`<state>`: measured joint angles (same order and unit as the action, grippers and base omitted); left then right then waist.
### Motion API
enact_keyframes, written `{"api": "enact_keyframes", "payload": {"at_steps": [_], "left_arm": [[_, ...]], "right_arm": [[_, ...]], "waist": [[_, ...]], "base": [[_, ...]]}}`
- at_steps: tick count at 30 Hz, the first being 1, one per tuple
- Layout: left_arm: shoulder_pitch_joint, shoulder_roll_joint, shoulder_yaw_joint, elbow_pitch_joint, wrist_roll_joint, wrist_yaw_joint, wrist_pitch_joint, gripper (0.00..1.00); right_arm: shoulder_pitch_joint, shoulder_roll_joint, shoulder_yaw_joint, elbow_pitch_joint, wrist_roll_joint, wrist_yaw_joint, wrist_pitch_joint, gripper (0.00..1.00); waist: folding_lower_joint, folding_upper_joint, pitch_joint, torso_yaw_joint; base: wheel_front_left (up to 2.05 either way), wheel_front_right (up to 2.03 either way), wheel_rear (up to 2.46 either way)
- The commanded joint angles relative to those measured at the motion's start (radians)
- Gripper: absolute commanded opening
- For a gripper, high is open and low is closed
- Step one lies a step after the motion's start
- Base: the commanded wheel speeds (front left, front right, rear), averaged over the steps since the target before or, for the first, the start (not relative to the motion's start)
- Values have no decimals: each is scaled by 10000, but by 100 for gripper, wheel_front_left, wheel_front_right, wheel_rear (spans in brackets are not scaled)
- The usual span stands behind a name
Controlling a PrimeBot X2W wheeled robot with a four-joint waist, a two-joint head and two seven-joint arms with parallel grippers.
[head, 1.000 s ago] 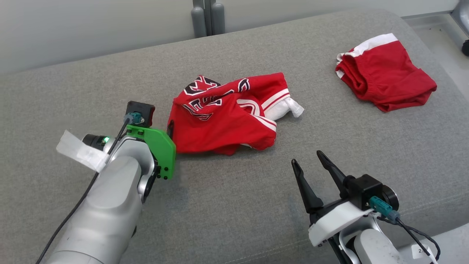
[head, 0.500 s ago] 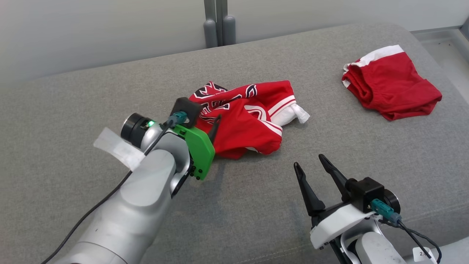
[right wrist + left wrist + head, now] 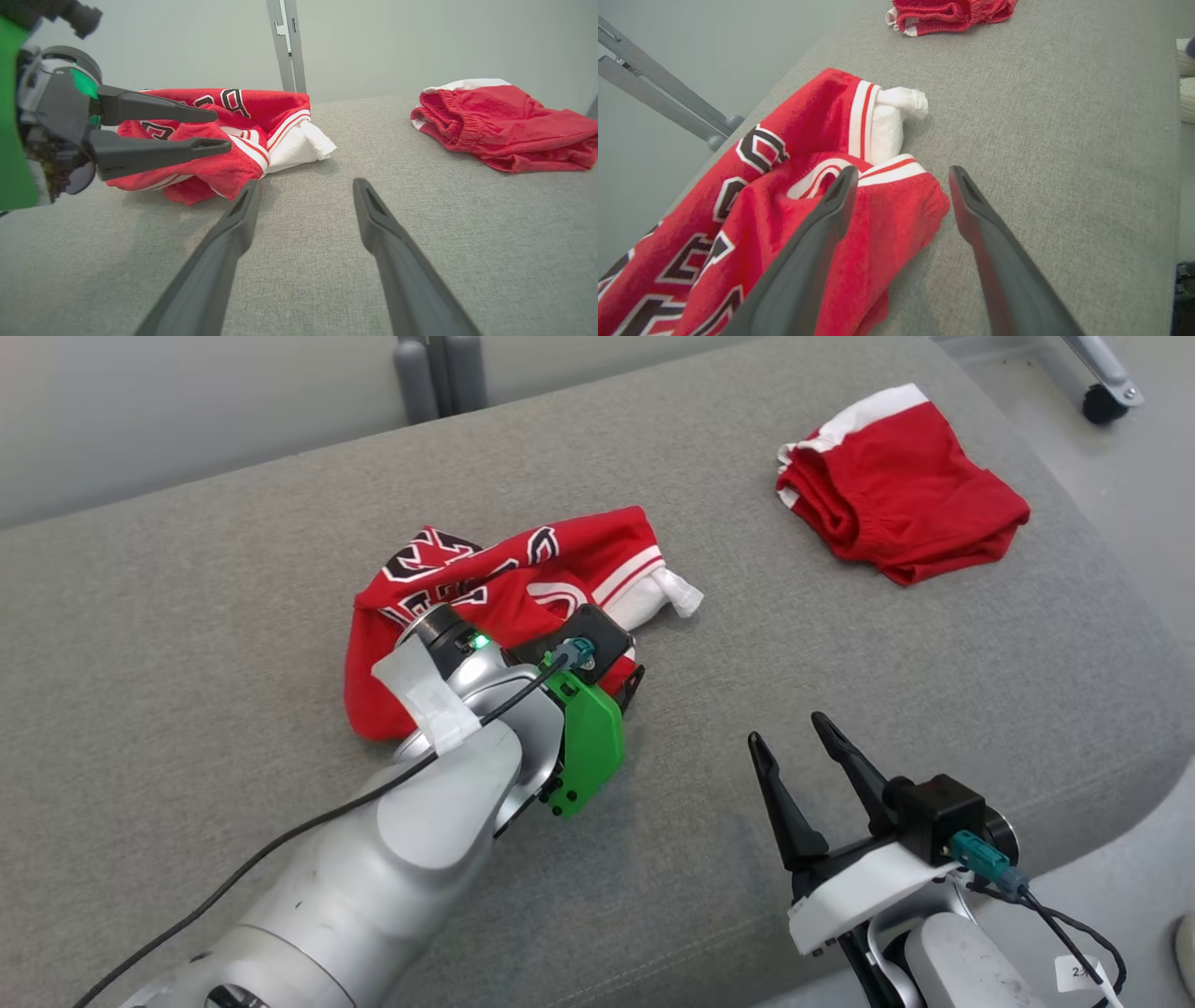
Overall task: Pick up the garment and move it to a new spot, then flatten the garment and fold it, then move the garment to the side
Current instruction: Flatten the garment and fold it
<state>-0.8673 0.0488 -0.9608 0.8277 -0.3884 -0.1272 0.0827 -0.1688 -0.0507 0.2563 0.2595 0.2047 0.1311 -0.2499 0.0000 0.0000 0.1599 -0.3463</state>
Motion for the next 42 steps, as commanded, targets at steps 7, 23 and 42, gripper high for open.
{"api": "enact_keyframes", "payload": {"at_steps": [7, 23, 42], "left_arm": [[-492, 52, -631, 268, -99, -24, 673, 100], [-839, 76, -609, 1026, -142, 893, 347, 0], [-2739, 26, 839, -1266, -1865, 1667, -1749, 0]], "right_arm": [[-144, 3, 33, 76, 213, -8, -137, 100], [-182, 0, 25, 16, 191, -8, -153, 100], [88, -2, 116, 337, 52, -8, -154, 100]], "waist": [[0, 0, 790, -957], [0, 0, 747, -554], [0, 0, -410, 193]], "base": [[0, 0, 0], [0, 0, 0], [0, 0, 0]]}}
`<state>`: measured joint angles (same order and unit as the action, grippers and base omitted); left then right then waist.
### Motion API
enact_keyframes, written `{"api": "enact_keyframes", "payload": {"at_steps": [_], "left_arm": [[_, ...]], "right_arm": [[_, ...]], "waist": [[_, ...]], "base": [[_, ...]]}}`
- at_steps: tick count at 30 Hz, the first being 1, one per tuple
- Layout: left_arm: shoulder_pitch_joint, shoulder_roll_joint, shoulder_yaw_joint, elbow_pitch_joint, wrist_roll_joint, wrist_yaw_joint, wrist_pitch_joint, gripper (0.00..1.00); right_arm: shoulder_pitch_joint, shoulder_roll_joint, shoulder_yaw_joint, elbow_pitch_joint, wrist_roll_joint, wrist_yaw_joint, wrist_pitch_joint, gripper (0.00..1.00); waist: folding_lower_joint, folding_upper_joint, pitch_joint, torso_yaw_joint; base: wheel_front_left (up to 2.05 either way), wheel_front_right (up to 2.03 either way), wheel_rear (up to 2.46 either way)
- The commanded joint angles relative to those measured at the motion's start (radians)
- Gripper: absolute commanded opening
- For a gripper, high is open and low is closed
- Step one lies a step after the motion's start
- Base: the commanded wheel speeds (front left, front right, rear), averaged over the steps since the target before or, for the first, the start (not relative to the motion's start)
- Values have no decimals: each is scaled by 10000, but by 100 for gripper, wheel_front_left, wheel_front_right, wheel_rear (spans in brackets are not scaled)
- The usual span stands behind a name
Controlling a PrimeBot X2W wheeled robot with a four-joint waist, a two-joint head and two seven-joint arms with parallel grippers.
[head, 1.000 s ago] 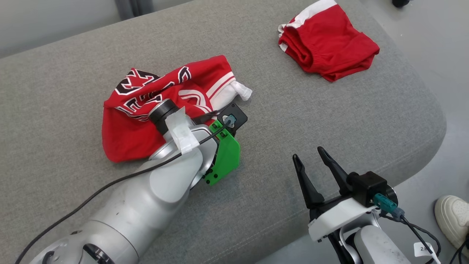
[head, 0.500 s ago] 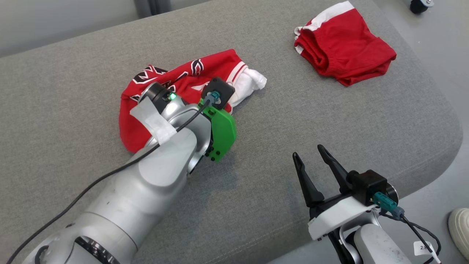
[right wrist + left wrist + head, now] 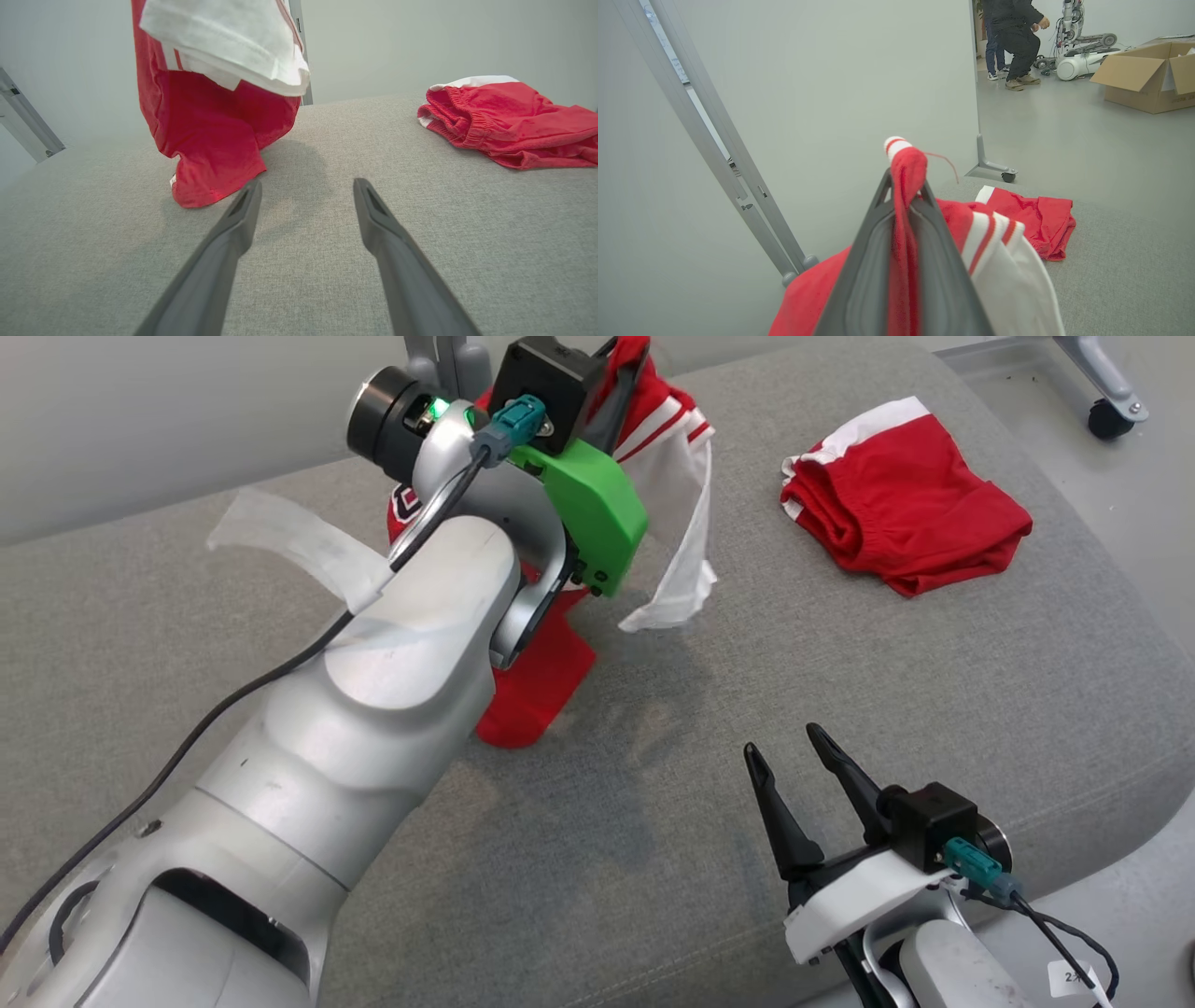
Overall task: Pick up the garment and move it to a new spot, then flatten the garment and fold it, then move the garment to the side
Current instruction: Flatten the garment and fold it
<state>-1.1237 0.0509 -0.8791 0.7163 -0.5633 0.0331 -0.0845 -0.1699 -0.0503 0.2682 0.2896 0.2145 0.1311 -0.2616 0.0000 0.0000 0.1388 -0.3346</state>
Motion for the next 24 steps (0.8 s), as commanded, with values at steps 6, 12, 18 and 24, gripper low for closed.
{"api": "enact_keyframes", "payload": {"at_steps": [6, 12, 18, 24], "left_arm": [[92, 30, 242, -907, -546, 422, -433, 0], [864, 700, 803, -925, -1047, 928, -390, 0], [2868, 2165, 1389, -481, -1641, 1564, -354, 0], [4464, 2938, 1864, -195, -2251, 1832, -516, 0]], "right_arm": [[246, -4, -221, 33, -114, -8, -37, 100], [401, -6, -380, -35, -170, -8, -37, 100], [446, -6, -438, -24, -190, -8, -37, 100], [503, -6, -518, -24, -264, -8, -21, 100]], "waist": [[0, 0, -424, 295], [0, 0, -521, 633], [0, 0, -590, 1116], [0, 0, -603, 1511]], "base": [[0, 0, 0], [0, 0, 0], [0, 0, 0], [0, 0, 0]]}}
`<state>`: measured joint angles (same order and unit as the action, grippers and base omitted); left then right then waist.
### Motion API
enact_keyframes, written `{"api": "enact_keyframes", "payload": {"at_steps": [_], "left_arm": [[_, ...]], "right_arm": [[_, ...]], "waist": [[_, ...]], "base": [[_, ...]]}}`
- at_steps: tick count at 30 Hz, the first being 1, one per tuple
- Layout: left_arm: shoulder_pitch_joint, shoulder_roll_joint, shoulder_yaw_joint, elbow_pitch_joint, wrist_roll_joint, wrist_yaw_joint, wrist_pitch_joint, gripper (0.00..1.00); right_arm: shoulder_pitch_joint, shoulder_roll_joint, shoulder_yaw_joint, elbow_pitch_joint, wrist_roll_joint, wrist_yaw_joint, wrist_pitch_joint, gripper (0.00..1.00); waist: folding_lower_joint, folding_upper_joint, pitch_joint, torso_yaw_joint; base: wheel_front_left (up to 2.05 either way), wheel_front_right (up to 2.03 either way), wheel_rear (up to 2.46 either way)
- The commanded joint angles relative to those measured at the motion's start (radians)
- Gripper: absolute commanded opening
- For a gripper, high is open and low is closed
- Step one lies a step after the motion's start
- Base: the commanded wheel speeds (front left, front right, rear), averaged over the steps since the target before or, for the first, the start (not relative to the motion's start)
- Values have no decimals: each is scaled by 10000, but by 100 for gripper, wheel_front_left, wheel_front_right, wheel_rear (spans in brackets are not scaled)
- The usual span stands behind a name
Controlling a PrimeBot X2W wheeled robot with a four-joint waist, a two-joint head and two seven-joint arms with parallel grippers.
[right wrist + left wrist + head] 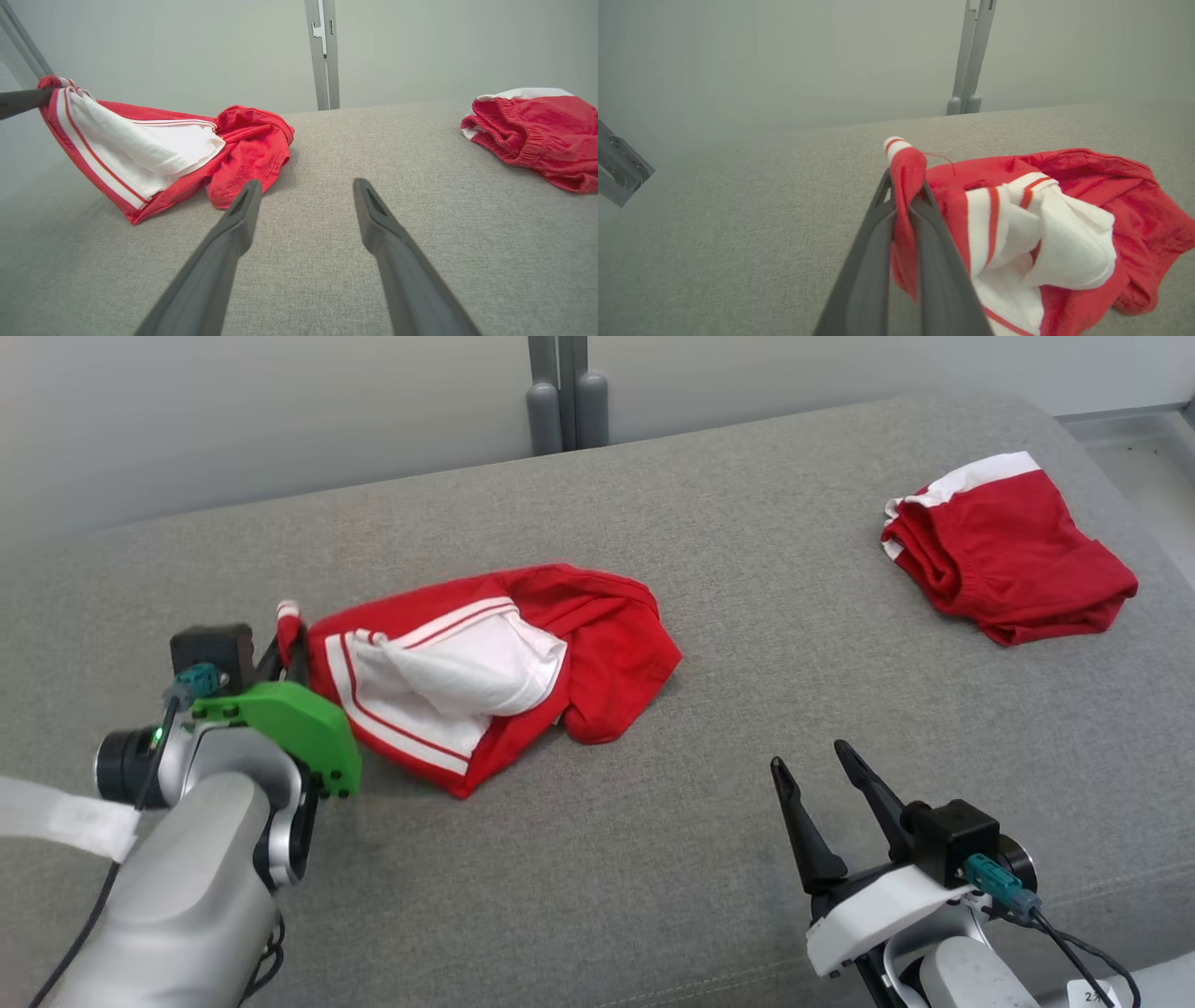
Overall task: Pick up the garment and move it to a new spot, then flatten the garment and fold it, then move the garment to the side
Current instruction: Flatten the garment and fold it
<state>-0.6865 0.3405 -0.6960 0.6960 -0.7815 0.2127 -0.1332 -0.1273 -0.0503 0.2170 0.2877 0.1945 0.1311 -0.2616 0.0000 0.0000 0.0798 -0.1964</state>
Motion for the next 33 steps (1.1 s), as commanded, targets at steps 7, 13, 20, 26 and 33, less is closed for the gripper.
{"api": "enact_keyframes", "payload": {"at_steps": [7, 13, 20, 26, 33], "left_arm": [[1313, 284, 302, 387, -571, 233, -138, 100], [1796, 311, 462, 317, -779, 258, -393, 100], [2506, -52, 360, -705, -1063, 240, -373, 100], [3054, -281, 35, -1408, -1252, 221, 169, 100], [3268, -319, -264, -1587, -1122, 333, 367, 100]], "right_arm": [[32, -7, 50, 39, -82, -8, 41, 100], [182, -7, 44, 57, -134, -8, 104, 100], [417, -7, 62, -30, -138, -8, 170, 100], [443, -7, 49, -113, -169, -8, 211, 100], [400, -7, 65, -219, -239, -8, 281, 100]], "waist": [[0, 0, -119, 332], [0, 0, -315, 353], [0, 0, -554, 350], [0, 0, -537, 337], [0, 0, -360, 227]], "base": [[0, 0, 0], [0, 0, 0], [0, 0, 0], [0, 0, 0], [0, 0, 0]]}}
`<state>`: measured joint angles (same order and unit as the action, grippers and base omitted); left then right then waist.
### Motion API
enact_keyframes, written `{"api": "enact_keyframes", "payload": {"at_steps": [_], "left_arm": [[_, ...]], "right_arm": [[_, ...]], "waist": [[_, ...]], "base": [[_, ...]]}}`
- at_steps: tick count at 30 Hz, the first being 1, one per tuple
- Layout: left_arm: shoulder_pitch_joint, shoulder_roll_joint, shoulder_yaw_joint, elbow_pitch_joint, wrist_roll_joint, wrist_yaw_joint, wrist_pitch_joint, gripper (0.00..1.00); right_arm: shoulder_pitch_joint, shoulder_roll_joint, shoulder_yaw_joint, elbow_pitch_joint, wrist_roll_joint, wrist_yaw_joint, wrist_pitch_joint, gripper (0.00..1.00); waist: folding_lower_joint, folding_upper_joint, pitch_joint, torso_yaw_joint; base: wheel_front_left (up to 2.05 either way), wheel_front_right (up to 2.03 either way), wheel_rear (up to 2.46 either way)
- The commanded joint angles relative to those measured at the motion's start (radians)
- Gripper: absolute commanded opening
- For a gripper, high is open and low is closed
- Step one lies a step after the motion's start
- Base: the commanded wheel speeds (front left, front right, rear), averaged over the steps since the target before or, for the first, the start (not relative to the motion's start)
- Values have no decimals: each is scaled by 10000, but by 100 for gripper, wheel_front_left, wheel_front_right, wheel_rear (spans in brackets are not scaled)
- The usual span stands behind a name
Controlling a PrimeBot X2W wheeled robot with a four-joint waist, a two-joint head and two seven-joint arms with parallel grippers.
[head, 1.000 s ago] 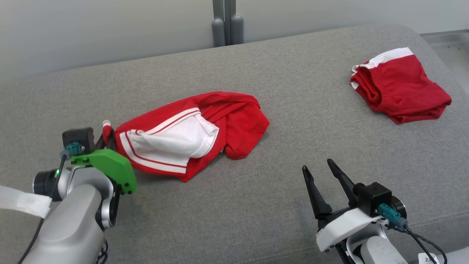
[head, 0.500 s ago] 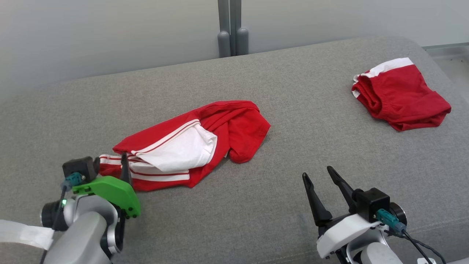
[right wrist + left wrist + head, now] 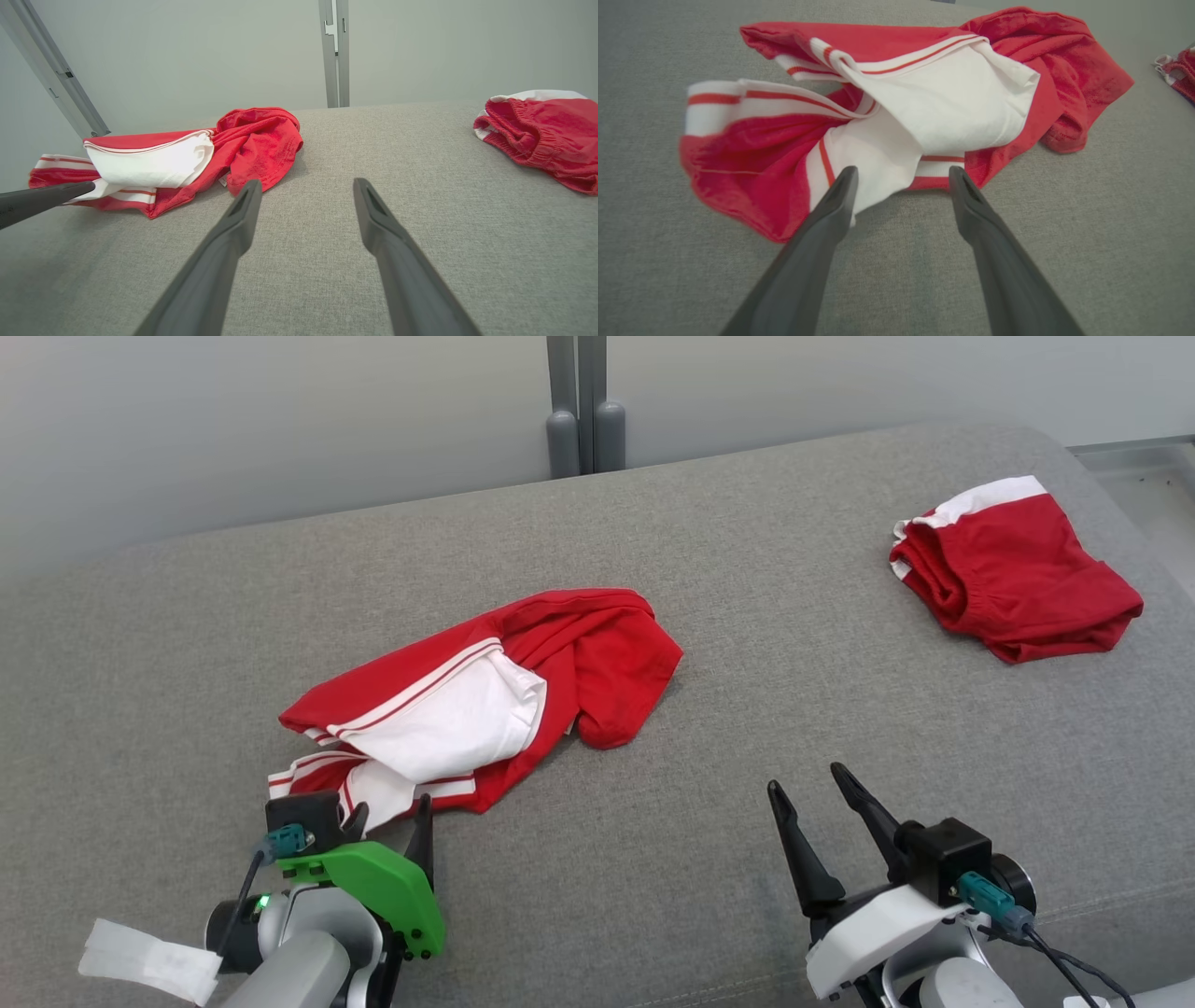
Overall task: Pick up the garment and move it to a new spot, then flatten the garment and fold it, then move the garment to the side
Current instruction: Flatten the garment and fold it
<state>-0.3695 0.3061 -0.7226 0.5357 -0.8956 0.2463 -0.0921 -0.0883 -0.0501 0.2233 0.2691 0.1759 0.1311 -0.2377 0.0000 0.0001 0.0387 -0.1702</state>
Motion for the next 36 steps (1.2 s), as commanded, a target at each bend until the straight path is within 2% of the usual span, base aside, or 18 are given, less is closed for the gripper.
{"api": "enact_keyframes", "payload": {"at_steps": [1, 13, 23, 24, 25, 27, 36], "left_arm": [[40, 46, -8, 68, 71, -2, -86, 100], [-966, -82, -328, 781, 506, -316, -103, 100], [-1143, -353, -604, 1159, 617, -611, -313, 100], [-1156, -375, -632, 1199, 660, -619, -352, 86], [-1189, -411, -662, 1230, 677, -624, -408, 47], [-1265, -477, -684, 1253, 727, -651, -534, 0], [-1362, -515, -676, 885, 633, -873, -753, 0]], "right_arm": [[-6, -7, 8, -44, -56, -8, 47, 100], [-210, -7, -25, -111, -103, -8, 24, 100], [-205, -7, -141, -94, -93, -8, -29, 100], [-203, -7, -140, -75, -91, -8, -20, 100], [-209, -7, -122, -59, -86, -8, -29, 100], [-243, -9, -91, -25, -53, -8, -34, 100], [-300, -7, -105, 81, 4, -8, -81, 100]], "waist": [[0, -1, 83, -52], [0, -1, 514, -280], [0, -1, 585, -287], [0, -1, 584, -269], [0, -1, 580, -250], [0, -1, 566, -217], [0, -1, 508, -76]], "base": [[0, 0, 0], [0, 0, 0], [0, 0, 0], [0, 0, 0], [0, 0, 0], [0, 0, 0], [0, 0, 0]]}}
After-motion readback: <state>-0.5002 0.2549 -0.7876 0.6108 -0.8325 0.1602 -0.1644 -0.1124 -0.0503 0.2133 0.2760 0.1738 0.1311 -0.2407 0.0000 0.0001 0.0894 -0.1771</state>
